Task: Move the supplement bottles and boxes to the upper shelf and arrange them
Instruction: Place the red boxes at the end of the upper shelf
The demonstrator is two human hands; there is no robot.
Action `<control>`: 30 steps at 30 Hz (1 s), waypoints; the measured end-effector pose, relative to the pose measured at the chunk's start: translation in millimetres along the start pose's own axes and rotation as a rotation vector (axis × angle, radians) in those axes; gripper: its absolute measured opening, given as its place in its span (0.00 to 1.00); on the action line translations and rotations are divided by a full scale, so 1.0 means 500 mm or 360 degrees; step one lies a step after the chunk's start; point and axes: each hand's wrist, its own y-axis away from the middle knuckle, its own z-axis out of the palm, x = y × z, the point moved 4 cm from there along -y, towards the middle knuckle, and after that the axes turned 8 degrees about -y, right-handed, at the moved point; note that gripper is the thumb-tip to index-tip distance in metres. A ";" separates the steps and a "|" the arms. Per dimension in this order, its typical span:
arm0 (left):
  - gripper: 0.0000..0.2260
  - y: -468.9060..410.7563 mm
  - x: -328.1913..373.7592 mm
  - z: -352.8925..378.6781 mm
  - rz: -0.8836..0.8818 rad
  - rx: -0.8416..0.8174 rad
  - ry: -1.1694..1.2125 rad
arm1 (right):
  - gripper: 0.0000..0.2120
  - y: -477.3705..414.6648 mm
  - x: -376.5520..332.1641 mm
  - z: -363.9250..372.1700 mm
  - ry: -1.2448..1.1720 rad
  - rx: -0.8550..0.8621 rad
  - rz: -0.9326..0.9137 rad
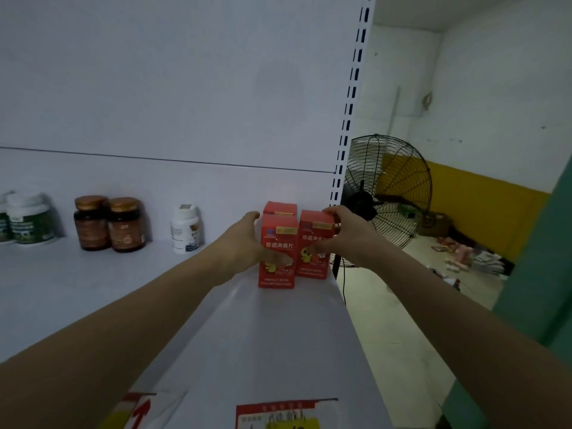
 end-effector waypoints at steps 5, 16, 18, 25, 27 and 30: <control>0.23 -0.009 0.015 -0.001 0.0165 -0.0038 -0.0116 | 0.35 -0.033 -0.006 0.006 0.0136 0.0033 -0.0054; 0.22 -0.030 -0.002 0.011 0.0221 0.0104 -0.0414 | 0.33 -0.046 -0.006 0.019 0.0306 0.0281 -0.0152; 0.22 -0.028 -0.004 0.014 0.0217 0.0112 -0.0492 | 0.34 -0.043 -0.006 0.022 0.0347 0.0305 -0.0170; 0.22 -0.010 -0.010 0.025 0.0020 0.0083 -0.0808 | 0.31 -0.019 0.007 0.045 0.0402 0.0333 -0.0082; 0.19 0.005 -0.002 0.015 -0.0078 0.0075 -0.0925 | 0.23 -0.014 0.007 0.038 0.0494 0.0403 0.0015; 0.19 0.034 0.006 -0.005 -0.0151 0.0059 -0.1132 | 0.12 0.002 0.002 0.042 0.0866 0.0226 0.0080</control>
